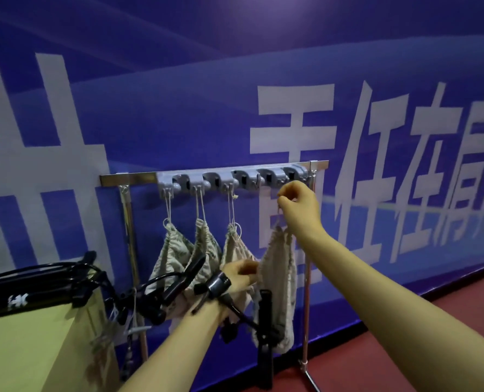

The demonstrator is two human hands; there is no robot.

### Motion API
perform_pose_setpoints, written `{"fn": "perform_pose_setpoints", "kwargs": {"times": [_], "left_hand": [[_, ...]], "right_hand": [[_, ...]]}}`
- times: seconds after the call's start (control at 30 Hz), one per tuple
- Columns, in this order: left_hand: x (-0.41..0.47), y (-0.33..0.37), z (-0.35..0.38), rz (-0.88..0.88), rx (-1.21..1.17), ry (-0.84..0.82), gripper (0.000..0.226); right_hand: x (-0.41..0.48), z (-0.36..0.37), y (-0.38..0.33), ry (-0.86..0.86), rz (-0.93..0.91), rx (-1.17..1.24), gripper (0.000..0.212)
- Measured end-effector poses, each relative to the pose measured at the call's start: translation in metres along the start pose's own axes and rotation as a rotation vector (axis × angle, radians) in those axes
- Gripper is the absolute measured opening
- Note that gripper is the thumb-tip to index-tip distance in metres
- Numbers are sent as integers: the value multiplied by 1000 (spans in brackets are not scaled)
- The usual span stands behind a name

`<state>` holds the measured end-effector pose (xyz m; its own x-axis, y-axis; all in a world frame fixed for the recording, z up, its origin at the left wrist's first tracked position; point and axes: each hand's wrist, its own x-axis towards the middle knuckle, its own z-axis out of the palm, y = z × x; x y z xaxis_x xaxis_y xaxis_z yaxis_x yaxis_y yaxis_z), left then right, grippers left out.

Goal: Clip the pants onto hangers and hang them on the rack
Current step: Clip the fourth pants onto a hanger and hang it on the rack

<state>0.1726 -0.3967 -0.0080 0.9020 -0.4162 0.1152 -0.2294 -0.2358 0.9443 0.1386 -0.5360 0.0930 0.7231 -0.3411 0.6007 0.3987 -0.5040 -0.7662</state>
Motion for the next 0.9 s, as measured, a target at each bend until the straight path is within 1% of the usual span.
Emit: {"fn": "perform_pose_setpoints", "kwargs": {"times": [0.07, 0.1, 0.17, 0.27, 0.33, 0.43, 0.47, 0.5, 0.6, 0.63, 0.67, 0.7, 0.8, 0.9], "left_hand": [[11, -5, -5, -25, -63, 45, 14], [14, -4, -9, -41, -132, 40, 13], [20, 0, -18, -65, -270, 17, 26], [32, 5, -30, -42, -338, 16, 34], [42, 12, -34, -19, -283, 51, 33], [58, 23, -38, 11, -91, 130, 29], [62, 24, -37, 8, -5, 131, 31], [68, 24, -35, -9, 85, 107, 35], [69, 20, -18, -113, 310, -122, 53], [73, 14, -14, -106, 374, -141, 56], [77, 12, -12, -92, 434, -118, 57], [83, 6, -13, -98, 462, -71, 57], [99, -8, -21, -158, 373, 4, 54], [105, -21, -32, -143, 271, 30, 42]], "right_hand": [[21, 11, 6, -67, 23, 40, 20], [29, 16, 9, -117, 28, 49, 18], [45, 25, 12, -164, 38, 65, 19], [72, 34, 19, -150, 47, 44, 26], [88, 42, 21, -124, 23, -37, 26], [110, 57, 22, -49, -32, -209, 20], [115, 60, 22, -38, -38, -237, 20], [122, 65, 23, -35, -46, -256, 19], [138, 72, 23, -10, -72, -308, 18], [143, 75, 24, -6, -83, -321, 19], [148, 76, 25, -6, -94, -330, 19], [152, 78, 28, -12, -100, -338, 18], [161, 77, 39, -10, -89, -333, 18], [171, 70, 55, -1, 8, -242, 21]]}}
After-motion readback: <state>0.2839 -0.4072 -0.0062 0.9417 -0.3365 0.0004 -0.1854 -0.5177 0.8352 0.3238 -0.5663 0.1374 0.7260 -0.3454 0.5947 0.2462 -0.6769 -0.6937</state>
